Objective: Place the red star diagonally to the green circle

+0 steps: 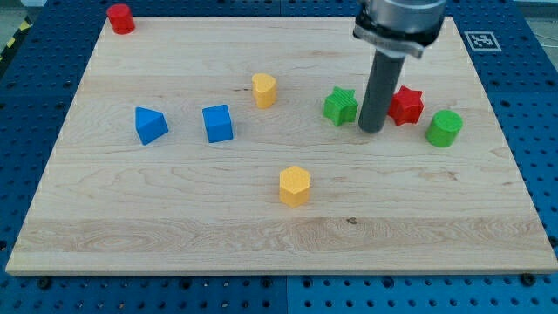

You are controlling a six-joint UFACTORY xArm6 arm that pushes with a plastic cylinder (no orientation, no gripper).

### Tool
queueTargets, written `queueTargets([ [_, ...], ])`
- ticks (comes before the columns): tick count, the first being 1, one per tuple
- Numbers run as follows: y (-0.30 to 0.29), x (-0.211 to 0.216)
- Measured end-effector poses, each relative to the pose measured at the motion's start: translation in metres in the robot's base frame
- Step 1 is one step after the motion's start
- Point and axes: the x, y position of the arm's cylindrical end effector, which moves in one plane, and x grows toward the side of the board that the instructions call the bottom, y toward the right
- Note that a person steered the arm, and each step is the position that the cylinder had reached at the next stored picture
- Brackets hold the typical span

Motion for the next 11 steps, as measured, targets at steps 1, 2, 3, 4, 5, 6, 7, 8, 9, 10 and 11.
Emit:
queueTargets([
  [1,0.010,0.012],
  [2,0.027,0.003],
  [3,0.049,-0.026],
  [4,0.077,-0.035],
  [5,0.102,-0.035],
  [6,0.114,-0.035],
  [7,0.115,-0.035],
  [8,0.114,-0.035],
  [9,0.105,-0.051],
  [10,0.084,-0.053],
  [11,0.060,-0.057],
])
